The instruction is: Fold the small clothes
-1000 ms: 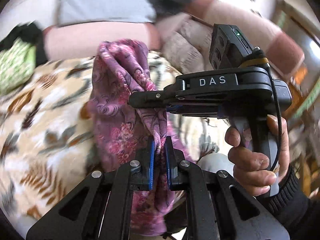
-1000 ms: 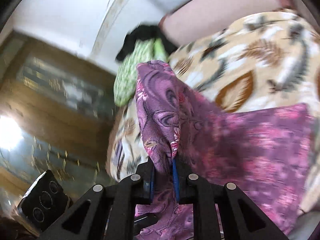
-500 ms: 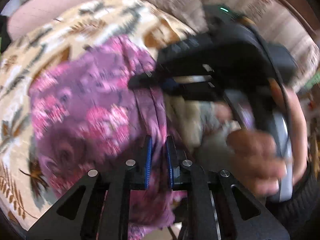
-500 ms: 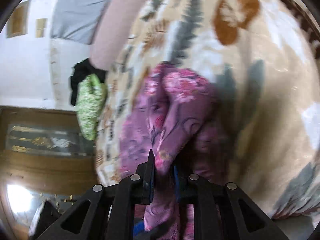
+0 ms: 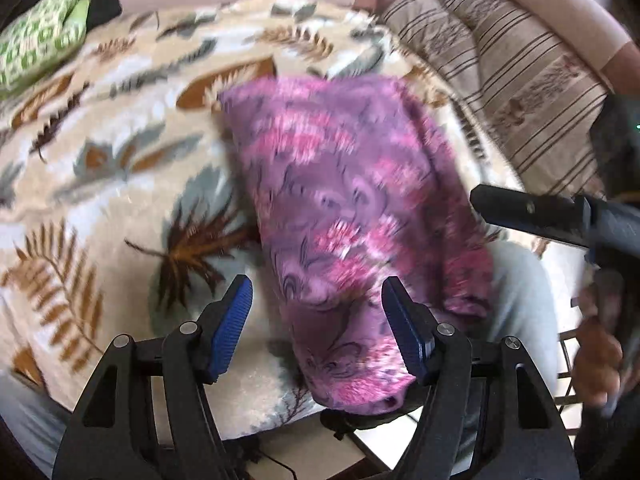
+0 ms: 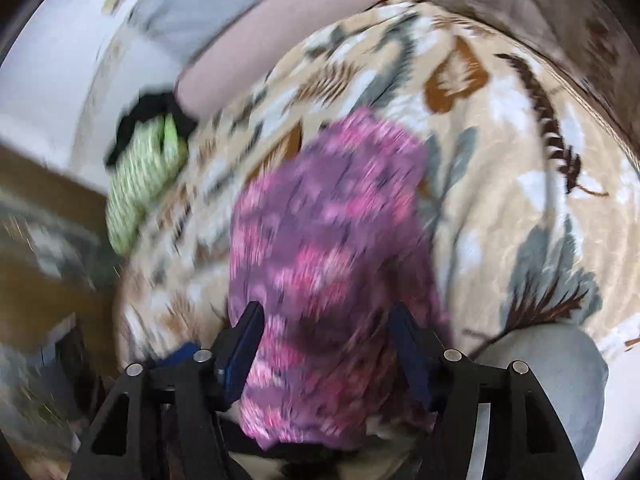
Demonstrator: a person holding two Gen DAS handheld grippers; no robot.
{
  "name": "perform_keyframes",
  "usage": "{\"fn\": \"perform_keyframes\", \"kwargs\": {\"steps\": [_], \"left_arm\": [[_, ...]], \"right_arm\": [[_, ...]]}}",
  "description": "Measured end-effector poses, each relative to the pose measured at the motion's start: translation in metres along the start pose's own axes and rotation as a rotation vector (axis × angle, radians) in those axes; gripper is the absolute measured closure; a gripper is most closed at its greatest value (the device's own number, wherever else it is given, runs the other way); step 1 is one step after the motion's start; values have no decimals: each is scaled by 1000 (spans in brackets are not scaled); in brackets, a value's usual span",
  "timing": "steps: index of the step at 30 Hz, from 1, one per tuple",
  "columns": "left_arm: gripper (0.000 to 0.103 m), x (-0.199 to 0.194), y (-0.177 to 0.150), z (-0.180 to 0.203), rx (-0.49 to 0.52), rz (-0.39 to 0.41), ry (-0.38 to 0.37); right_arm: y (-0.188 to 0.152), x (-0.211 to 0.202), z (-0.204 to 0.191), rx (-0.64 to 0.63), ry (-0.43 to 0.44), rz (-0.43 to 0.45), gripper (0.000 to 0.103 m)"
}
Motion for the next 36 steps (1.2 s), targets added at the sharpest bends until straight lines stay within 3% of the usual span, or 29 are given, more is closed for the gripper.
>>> {"fn": "perform_keyframes", "kwargs": {"steps": [2,4,8,10,12,14,15,17,19,21,24,25,27,29,30,32,35,36], "left_arm": [[36,10,-11,10,27,-32,9],[36,15,-19,22,87,-36,34],[36,23,-20,28,133,-35,62],[36,21,-18,26,113,-32,51],[36,13,-12,20,90,-22,22],[36,-3,5,13,40,37,-2],[35,-9,15,6,20,68,5],[34,-12,33,-8,-18,112,39],[34,0,53,-23,-57,112,59],[34,25,68,-38,-124,67,53],[34,61,80,-55,-234,-5,-3],[34,70,86,-61,-282,-4,-21],[34,75,91,-66,-325,11,-50],[35,89,88,-70,-399,-41,-90],[39,94,86,-71,-425,-59,-103],[44,102,83,-73,-474,-87,-127],[43,109,85,-73,-465,-74,-133],[38,113,86,-74,-473,-82,-133]], "right_arm": [[-12,13,-6,-182,-176,-24,53],[-21,18,7,-276,-309,-55,67],[-29,10,52,-286,-539,-106,67],[-26,-4,60,-249,-563,-78,67],[-17,-24,60,-181,-487,-21,67],[-1,-35,52,-106,-333,69,64],[10,-36,45,-60,-241,111,58],[29,-32,43,10,-113,153,22],[43,-18,40,11,-79,149,18],[56,11,42,23,-62,99,18],[71,54,64,140,7,26,18],[75,71,69,169,65,-11,18],[74,92,81,201,62,-68,18],[70,111,93,206,31,-130,36],[71,112,94,209,41,-125,38],[73,108,92,221,79,-110,58],[70,99,96,244,113,-78,60],[67,102,100,255,108,-85,60]]}}
Point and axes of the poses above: each gripper's, at about its wrist camera, not at the fingertips, and x roughly the way its jaws point, z to its right, y to its top, the point moved 7 cm from there along x, roughly the way its jaws point, and after that the axes turned 11 degrees about z, right-handed, at the moved point
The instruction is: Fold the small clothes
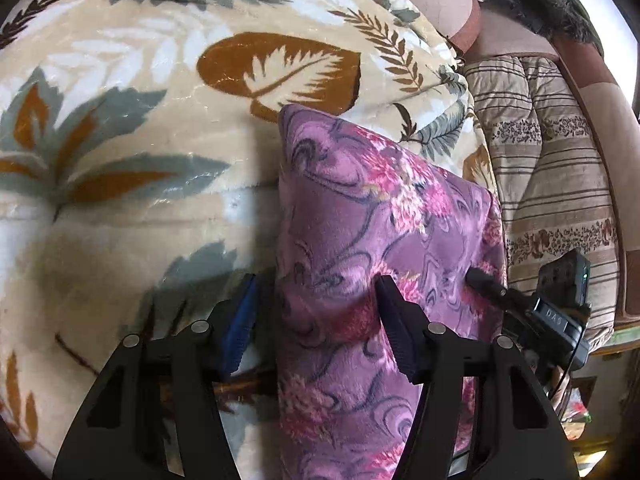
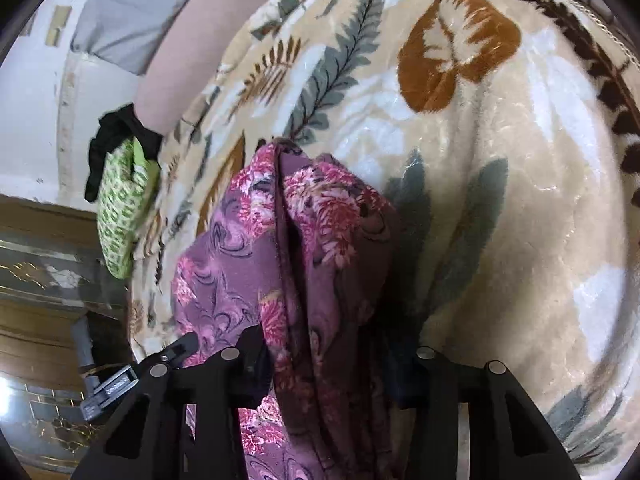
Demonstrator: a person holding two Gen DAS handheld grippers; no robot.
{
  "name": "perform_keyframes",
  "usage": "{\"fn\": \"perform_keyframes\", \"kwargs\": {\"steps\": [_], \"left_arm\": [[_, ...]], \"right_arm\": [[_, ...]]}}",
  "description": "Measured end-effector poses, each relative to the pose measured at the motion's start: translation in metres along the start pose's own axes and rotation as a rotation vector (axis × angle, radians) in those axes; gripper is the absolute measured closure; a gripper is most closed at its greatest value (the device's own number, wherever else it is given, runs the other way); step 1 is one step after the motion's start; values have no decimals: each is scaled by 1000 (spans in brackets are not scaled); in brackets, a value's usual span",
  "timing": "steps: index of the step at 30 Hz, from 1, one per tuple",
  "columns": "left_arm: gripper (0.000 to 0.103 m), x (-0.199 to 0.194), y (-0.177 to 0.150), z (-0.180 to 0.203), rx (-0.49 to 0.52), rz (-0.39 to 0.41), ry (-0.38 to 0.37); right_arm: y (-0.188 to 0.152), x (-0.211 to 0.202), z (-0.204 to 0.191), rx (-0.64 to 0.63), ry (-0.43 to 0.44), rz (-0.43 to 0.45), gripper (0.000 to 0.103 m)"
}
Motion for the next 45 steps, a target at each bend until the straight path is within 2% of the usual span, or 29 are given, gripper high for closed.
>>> {"fn": "perform_keyframes", "kwargs": {"steps": [2,3,4,5,6,8,11,15,18,20,21,22,24,25,27,29,30,31,32,33,34,36,37,38,39,40,43,45], "left_arm": [[37,6,2,-5,-45,-15,-14],[50,6,5,-5,-55,-9,-20],[65,4,7,-2,-47,2,-28],[71,0,7,2,-33,-4,-40],[78,-9,8,6,-21,10,-40],[80,-31,13,10,-22,32,-82],[81,-80,29,5,-26,108,-138],[81,-131,69,-17,-52,184,-131],[81,-150,114,-37,-37,230,-53],[78,-148,135,-49,-38,258,1],[72,-140,143,-55,-20,268,46],[69,-129,148,-67,-1,266,124],[67,-109,143,-90,36,233,244],[67,-99,134,-100,58,194,258],[67,-99,115,-114,61,167,242],[66,-115,97,-117,74,193,224],[60,-126,83,-120,78,203,226],[57,-138,67,-123,72,215,224],[49,-143,57,-125,66,221,218],[44,-149,38,-128,57,224,202],[44,-151,26,-126,53,219,191],[44,-146,2,-124,46,195,173],[44,-144,-5,-124,38,190,176],[44,-141,-9,-124,28,191,180],[44,-140,-10,-125,6,198,182],[44,-141,-9,-125,-28,210,174],[44,-152,-8,-120,-92,255,115],[39,-153,-8,-115,-100,251,94]], "right_arm": [[0,7,8,61,23,-14,60],[1,8,8,66,27,-16,60],[3,8,5,47,12,-19,71],[3,9,3,33,4,-24,81],[4,6,-6,1,-5,-22,83],[6,1,-24,-34,6,-8,85],[12,-10,-65,-76,78,24,86],[20,-1,-129,-125,185,31,86],[28,35,-175,-196,185,21,86],[33,61,-190,-196,191,11,84],[35,73,-192,-201,184,4,84],[37,89,-192,-209,165,-10,84],[35,126,-176,-200,72,-66,83],[32,134,-164,-189,34,-93,83],[26,134,-154,-166,34,-116,83],[19,115,-151,-153,67,-104,82],[9,97,-147,-149,85,-96,79],[1,83,-144,-150,100,-83,63],[-7,70,-142,-152,102,-62,37],[-20,53,-136,-167,89,-25,28],[-31,43,-134,-189,82,-4,26],[-58,27,-120,-215,39,28,27],[-68,25,-112,-204,30,34,42],[-76,30,-110,-192,37,22,62],[-84,37,-103,-175,24,0,68],[-87,45,-99,-155,-2,-3,70],[-87,53,-103,-136,9,12,70],[-87,54,-107,-129,32,5,70]]}}
Point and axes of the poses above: each gripper's, at about its wrist camera, not at the fingertips, and x roughly the way its jaws point, z to its right, y to its top, the point moved 7 cm from there along x, roughly the way its jaws point, and after that the axes turned 11 degrees about z, right-handed, at the moved point
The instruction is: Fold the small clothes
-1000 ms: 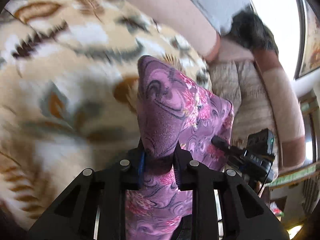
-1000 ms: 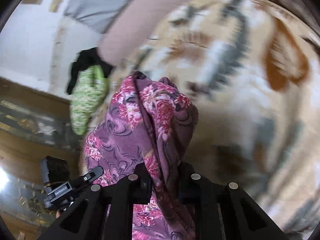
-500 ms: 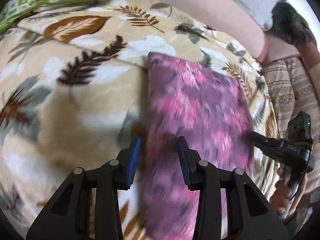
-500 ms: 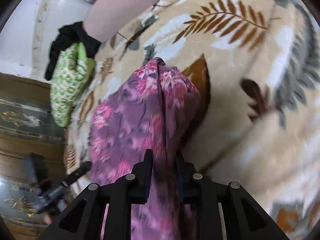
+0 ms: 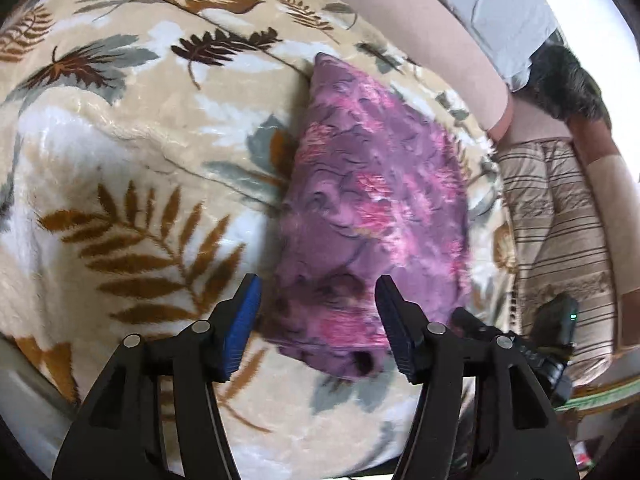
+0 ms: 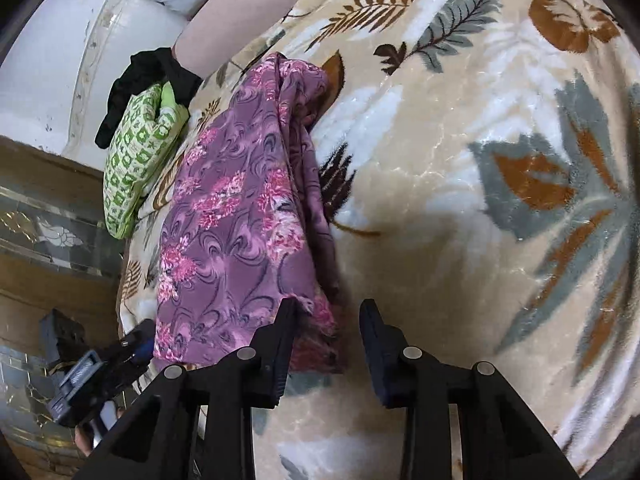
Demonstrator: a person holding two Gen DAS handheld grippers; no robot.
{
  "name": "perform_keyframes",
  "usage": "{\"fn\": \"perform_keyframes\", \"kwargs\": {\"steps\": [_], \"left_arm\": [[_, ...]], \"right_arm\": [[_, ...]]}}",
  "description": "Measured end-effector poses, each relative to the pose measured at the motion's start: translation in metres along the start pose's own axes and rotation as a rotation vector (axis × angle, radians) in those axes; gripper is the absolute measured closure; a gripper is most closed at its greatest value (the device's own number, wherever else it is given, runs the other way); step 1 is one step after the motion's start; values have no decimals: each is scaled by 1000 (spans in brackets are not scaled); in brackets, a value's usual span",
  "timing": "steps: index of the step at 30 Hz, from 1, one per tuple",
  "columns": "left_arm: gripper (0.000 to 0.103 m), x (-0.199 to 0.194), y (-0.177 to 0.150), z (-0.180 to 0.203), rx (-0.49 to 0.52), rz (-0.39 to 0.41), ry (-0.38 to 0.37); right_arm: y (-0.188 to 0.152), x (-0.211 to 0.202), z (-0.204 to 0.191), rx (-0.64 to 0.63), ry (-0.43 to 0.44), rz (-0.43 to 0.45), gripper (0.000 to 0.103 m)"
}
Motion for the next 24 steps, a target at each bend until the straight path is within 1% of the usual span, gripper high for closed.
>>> {"fn": "perform_keyframes", "kwargs": {"steps": [1,3,4,5,7,8,9,10,11,12,13,14,15,16,17,18,19,20,21,23,24], "left_arm": [[38,2,-3,4,12,-21,6],[38,7,-7,10,39,-41,12],[36,12,-10,13,59,-55,21],[31,19,-13,12,82,-68,55],[29,34,-16,4,124,-85,132],[29,38,-18,1,118,-94,132],[29,40,-17,-2,98,-91,114],[29,37,-16,-4,82,-68,91],[33,37,-16,-5,80,-65,86],[47,37,-16,-6,88,-59,91],[55,37,-17,-4,109,-54,90],[69,37,-17,-2,113,-57,78],[86,37,-17,0,116,-57,66],[88,32,-16,4,119,-56,54],[89,28,-13,5,118,-46,48],[90,18,-9,5,118,-27,25],[90,7,-4,8,120,-7,-4],[90,2,-1,7,132,-3,-12],[90,3,-3,5,142,-17,-6],[90,19,-12,-5,171,-51,50],[90,28,-18,-13,168,-68,68]], "right_arm": [[-1,2,-4,-25,-8,-11,70],[-5,2,-9,-86,-54,-24,77],[-8,4,-13,-102,-61,-36,81],[-11,5,-14,-108,-65,-44,81],[-12,9,-14,-104,-68,-49,81],[-11,9,-12,-89,-64,-48,81],[-11,8,-8,-58,-55,-52,81],[-11,7,-3,-27,-41,-56,81],[-11,7,0,-6,-28,-60,81],[-11,7,3,-3,-27,-62,81],[-12,9,5,3,-23,-67,81],[-12,12,6,13,-4,-76,81],[-12,12,7,18,2,-74,81],[-11,9,7,31,3,-69,86],[-9,4,3,49,23,-63,95],[-7,-3,-1,56,43,-53,95],[-5,-10,-5,36,34,-45,95],[-3,-13,-8,8,13,-42,95],[-3,-14,-10,-18,3,-47,95],[-10,-5,-7,-22,-1,-83,95],[-14,2,-4,-24,-10,-103,95]]}}
Point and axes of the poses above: each gripper's, at about its wrist camera, not at the fingertips, and x roughly the way its jaws point, z to its right, y to its top, the point moved 7 cm from there along x, roughly the way its jaws point, and after that the axes turned 11 degrees about z, right-handed, at the moved point
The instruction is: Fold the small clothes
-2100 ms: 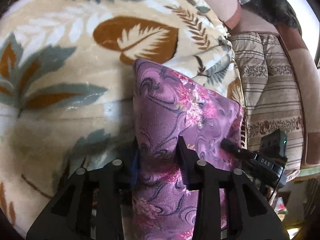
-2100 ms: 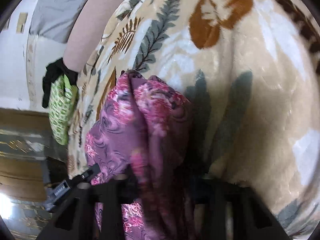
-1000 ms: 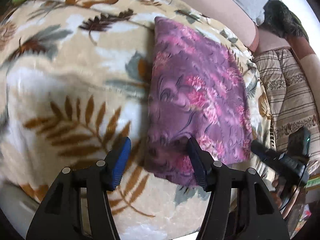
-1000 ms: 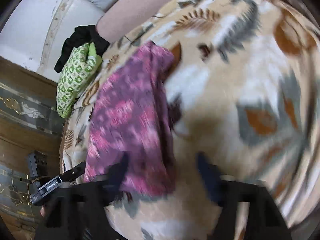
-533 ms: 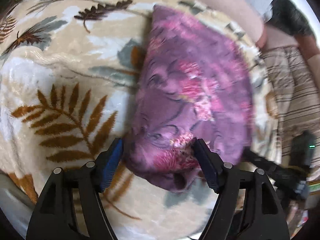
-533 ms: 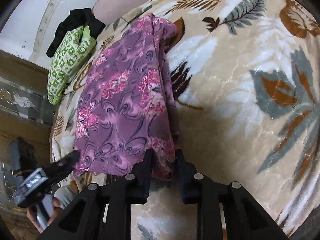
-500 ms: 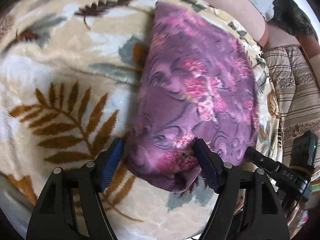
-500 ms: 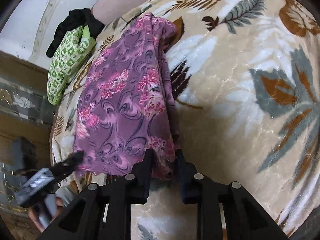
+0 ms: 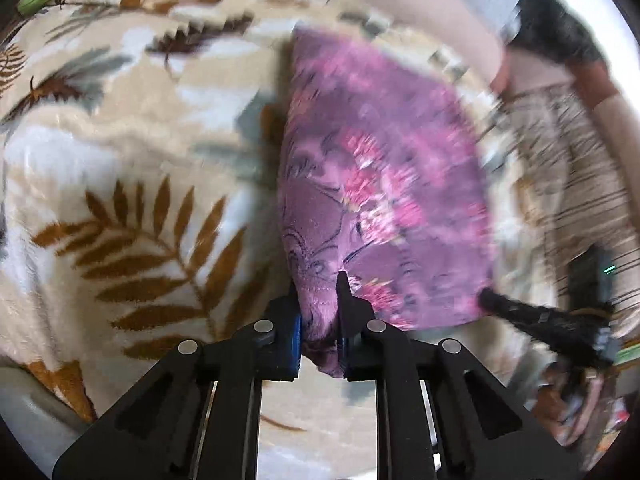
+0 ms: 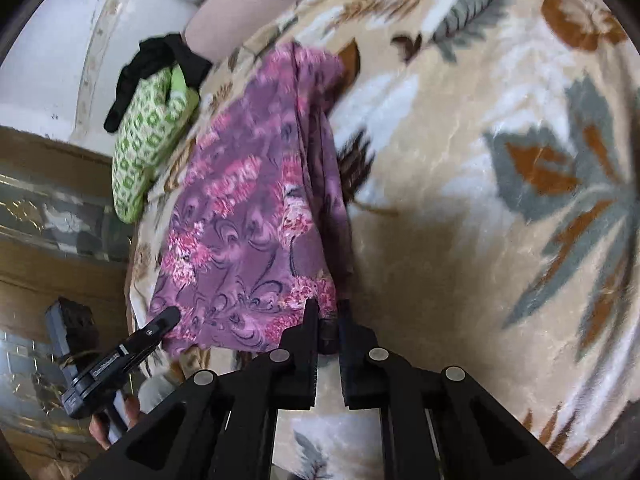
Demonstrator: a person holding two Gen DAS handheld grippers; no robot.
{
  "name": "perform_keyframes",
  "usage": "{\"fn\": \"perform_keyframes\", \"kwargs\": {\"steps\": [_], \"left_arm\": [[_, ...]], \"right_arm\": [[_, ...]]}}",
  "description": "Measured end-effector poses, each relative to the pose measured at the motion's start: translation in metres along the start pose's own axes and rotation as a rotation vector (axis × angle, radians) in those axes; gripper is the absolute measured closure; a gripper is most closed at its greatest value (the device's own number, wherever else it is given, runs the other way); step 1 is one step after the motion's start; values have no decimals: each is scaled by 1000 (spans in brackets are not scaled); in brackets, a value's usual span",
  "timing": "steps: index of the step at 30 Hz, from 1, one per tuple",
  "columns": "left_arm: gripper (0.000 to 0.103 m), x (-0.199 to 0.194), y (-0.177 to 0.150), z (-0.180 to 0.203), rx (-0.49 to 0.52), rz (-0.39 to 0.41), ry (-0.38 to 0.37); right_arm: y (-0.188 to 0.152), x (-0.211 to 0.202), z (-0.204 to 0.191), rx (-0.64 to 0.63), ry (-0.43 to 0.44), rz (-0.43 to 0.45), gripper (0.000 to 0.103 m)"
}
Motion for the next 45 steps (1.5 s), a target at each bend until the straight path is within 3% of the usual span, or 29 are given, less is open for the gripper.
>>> {"fn": "perform_keyframes", "kwargs": {"steps": [5,7,11,12,14,16,22,26,35,45], "left_arm": [[85,-6,4,-13,-132,15,-96],[73,-3,3,-18,-142,3,-77],[72,-20,11,-11,-78,75,-44],[72,-26,14,-7,-40,105,-17],[69,-31,17,-3,-13,139,-6],[64,-36,19,-3,-6,165,3],[64,-35,30,-12,-14,163,69],[64,-38,47,-13,-13,178,72],[64,-25,87,-11,-34,159,61],[64,15,131,-8,-64,86,43]], "right_arm": [[-8,6,0,-23,4,29,95],[-7,3,5,22,36,19,92],[2,-19,-6,0,63,50,87],[4,-23,-11,-20,67,58,83],[7,-32,-15,-44,63,89,49],[14,-43,-18,-65,39,158,37],[32,-67,-31,-123,-30,273,36],[49,-73,-43,-187,-75,352,36],[91,-47,-70,-191,-2,310,36],[157,14,-72,-184,-78,214,40]]}}
Point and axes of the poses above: each gripper's, at about its wrist camera, not at the fingertips, and x roughly the way its jaws point, z to its right, y to its top, the point moved 7 cm from there along x, roughly the way its jaws point, and after that the axes turned 11 degrees about z, right-handed, at the moved point
